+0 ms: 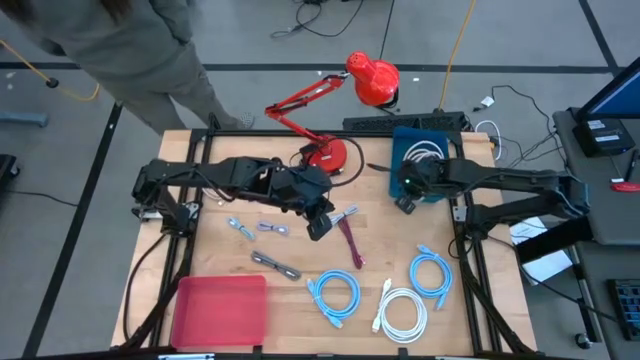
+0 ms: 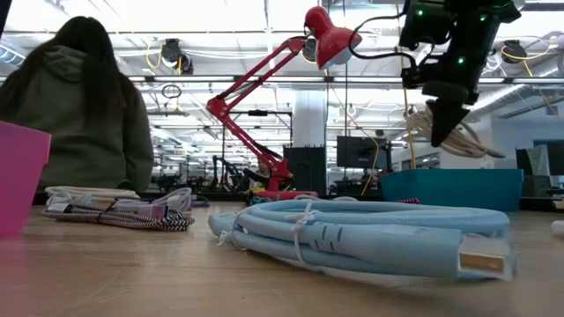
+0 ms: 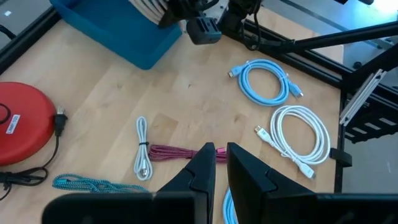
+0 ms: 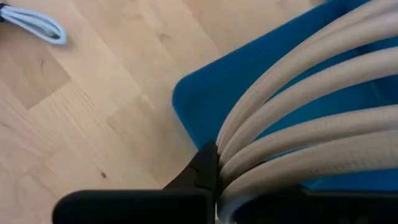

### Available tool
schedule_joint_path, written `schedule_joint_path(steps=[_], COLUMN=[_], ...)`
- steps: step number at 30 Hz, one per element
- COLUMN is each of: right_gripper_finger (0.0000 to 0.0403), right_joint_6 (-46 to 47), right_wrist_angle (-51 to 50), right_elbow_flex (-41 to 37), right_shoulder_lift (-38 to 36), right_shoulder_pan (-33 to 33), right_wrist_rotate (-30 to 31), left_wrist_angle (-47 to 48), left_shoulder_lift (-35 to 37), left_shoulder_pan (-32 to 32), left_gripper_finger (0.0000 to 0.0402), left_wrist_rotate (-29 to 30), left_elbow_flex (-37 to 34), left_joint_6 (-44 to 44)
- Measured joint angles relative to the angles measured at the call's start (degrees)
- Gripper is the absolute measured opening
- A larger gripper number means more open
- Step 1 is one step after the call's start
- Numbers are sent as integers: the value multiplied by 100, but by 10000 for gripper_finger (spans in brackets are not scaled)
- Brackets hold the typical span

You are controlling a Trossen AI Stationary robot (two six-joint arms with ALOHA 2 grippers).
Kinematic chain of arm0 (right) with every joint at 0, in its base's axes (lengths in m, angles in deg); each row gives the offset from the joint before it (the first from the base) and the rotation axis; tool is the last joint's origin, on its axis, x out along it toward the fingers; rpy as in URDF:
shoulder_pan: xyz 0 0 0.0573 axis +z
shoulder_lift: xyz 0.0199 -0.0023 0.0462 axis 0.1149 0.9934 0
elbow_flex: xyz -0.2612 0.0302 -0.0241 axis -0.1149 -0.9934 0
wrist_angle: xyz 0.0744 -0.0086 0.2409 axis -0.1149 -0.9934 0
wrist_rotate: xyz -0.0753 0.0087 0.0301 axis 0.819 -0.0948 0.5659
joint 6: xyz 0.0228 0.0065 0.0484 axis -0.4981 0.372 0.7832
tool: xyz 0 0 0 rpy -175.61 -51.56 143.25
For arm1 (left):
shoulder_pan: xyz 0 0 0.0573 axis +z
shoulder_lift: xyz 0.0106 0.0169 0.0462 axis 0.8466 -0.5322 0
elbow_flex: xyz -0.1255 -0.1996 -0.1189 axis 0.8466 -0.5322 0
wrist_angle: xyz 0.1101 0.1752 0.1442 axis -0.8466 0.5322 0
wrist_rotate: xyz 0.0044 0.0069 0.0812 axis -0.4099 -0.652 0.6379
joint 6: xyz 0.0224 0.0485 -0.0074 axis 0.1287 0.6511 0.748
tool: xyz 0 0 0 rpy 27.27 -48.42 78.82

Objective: Sort cables
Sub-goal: Put the top gray usb cable into the blue bin

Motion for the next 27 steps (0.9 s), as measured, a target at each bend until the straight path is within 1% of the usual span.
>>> schedule_joint_path(steps=[6, 9, 15, 20, 27], right_gripper_finger=[8, 8, 8, 8, 9], right_joint_6=[-120, -171, -249, -364, -211], right_wrist_angle=[227, 264, 513, 1052, 1070], right_elbow_flex=[0, 0, -35, -408, -773], right_shoulder_lift=[-15, -65, -69, -68, -68], right_shoulder_pan=[-23, -120, -387, -416, -416], right_wrist_rotate=[572, 753, 747, 739, 718], left_wrist_angle=[48, 56, 54, 52, 52], left_shoulder_lift=[0, 0, 0, 0, 0], left_shoulder_pan=[-165, -193, -193, -193, -193], left_gripper_finger=[40, 40, 40, 40, 40], left_wrist_rotate=[243, 345, 409, 461, 465], left_elbow_flex=[0, 0, 0, 0, 0], left_joint_6=[-97, -128, -166, -168, -229])
